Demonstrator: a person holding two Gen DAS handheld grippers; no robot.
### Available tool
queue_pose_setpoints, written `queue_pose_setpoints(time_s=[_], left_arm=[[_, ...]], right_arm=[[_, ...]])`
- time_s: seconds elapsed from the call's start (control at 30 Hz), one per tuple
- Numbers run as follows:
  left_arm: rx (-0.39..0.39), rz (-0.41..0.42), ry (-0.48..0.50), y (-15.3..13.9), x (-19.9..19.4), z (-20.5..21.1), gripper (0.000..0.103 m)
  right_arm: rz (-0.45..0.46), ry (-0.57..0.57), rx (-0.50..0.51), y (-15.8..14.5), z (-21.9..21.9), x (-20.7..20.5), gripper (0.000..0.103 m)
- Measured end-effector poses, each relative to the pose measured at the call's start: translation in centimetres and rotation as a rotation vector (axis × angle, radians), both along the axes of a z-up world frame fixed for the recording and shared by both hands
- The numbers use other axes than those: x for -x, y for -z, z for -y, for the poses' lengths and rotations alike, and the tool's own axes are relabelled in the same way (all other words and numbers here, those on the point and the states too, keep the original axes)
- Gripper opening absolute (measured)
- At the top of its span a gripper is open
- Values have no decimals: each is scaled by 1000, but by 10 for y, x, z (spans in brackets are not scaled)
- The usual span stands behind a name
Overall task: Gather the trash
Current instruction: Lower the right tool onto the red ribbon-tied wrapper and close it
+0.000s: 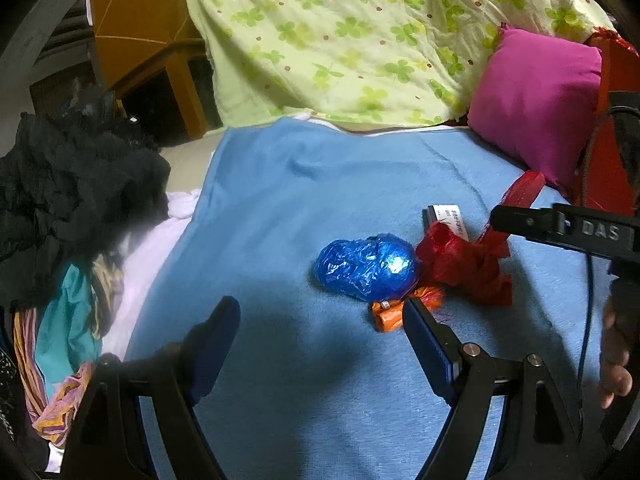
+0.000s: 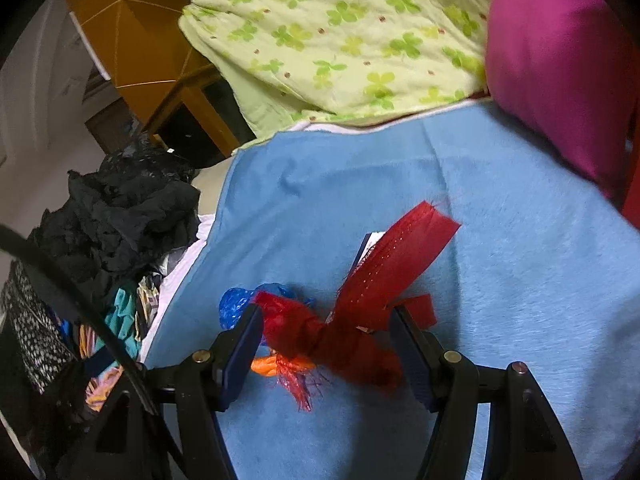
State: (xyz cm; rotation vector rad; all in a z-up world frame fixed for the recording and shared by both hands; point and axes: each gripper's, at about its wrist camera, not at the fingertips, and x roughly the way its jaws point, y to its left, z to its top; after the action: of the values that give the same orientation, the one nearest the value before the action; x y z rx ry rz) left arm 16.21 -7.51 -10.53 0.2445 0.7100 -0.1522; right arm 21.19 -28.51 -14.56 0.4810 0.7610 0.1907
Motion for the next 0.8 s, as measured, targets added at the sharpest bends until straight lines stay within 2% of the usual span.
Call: queue_pose_setpoints(time_s=[0.13,0.17,0.2,0.27,0.4,0.57,0.67,0.8], left_arm=[[-7,-25,-28,10,-7,-7,83],[-7,-34,-36,12,-9,-9,83],[-5,-41,-42,14,-11,-11,83],[3,-58,-48,19,-13,-15,83],[23,-98,-70,27,-21,-23,83],[17,-116,-94,33,-24,-28,83],[14,-119,-101,34,-24,-30,83],[9,-121,-104,36,-24,-29,83]], right_arm=[[-64,-4,-20,16,-3,-16,68],[-75,-5,-24,20,-4,-19,65],[-91,-10,-19,23,-6,-21,53],[-135,-28,-10,29,-8,-23,41],[-162,-64,36,24,-11,-11,38],[-270,-98,16,31,2,10,37],[-246,-104,6,21,9,21,37],[-126,-64,-101,0,28,29,38]])
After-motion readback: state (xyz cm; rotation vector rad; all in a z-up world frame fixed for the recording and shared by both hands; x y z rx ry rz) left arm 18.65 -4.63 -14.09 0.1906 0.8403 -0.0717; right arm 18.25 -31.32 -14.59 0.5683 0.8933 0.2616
